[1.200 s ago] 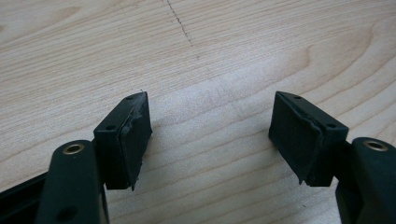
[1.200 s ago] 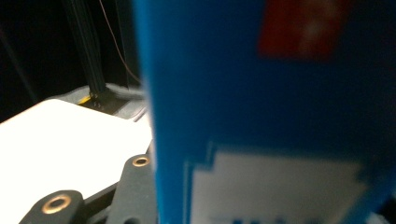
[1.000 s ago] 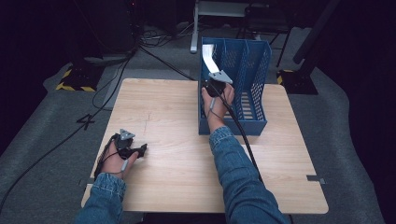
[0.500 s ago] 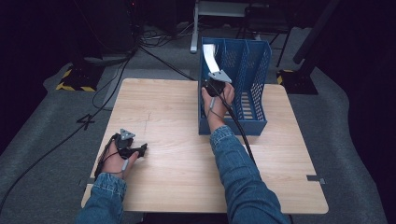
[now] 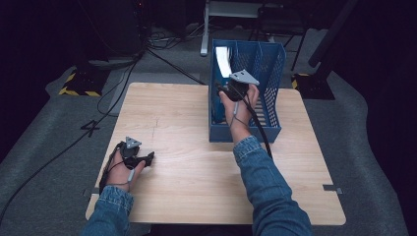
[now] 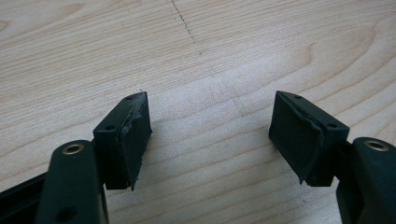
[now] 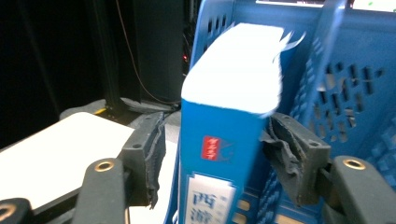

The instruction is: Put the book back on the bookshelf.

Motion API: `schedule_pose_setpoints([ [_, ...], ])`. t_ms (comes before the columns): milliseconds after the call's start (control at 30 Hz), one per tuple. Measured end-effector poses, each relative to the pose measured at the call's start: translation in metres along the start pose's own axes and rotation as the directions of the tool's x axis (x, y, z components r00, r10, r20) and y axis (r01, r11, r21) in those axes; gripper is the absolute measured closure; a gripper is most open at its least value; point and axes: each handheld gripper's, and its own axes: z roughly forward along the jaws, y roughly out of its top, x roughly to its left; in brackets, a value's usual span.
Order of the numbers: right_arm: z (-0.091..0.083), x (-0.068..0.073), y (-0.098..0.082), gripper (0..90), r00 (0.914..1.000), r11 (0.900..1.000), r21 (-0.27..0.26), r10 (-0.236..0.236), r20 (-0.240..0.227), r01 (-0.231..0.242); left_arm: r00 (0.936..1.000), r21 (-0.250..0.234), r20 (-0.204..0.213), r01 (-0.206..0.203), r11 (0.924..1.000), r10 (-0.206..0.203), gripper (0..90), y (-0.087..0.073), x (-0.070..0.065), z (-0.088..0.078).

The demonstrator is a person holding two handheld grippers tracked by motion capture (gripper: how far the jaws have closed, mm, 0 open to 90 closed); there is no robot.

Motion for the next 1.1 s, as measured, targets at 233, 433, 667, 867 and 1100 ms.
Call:
schedule_pose_setpoints([
  [233, -0.044, -0.024, 0.016, 37.4, 0.9979, 1.000, 0.007, 0.015, -0.064, -0.015, 1.0000, -0.001, -0.001, 0.000, 1.0000, 0.000, 29.3, 0.000, 0.000, 0.000],
  [433, -0.087, -0.049, 0.016, 36.7, 0.9922, 0.999, 0.045, 0.010, -0.124, -0.005, 1.0000, 0.005, -0.001, -0.002, 1.0000, 0.002, 27.9, 0.002, 0.001, 0.001],
  [667, -0.128, -0.078, 0.006, 35.5, 0.9910, 0.997, 0.079, 0.028, -0.131, -0.018, 1.0000, 0.008, 0.003, -0.004, 1.0000, 0.004, 23.5, 0.010, -0.004, 0.011],
  [867, -0.161, -0.105, -0.010, 33.6, 0.9926, 0.992, 0.126, 0.035, -0.116, -0.020, 0.9999, 0.009, 0.010, -0.012, 0.9999, 0.012, 22.6, 0.012, -0.005, 0.013],
  [1100, -0.191, -0.131, -0.028, 33.1, 0.9909, 0.986, 0.163, 0.047, -0.126, -0.026, 0.9999, 0.009, 0.012, -0.012, 0.9999, 0.012, 22.3, 0.013, -0.005, 0.013],
])
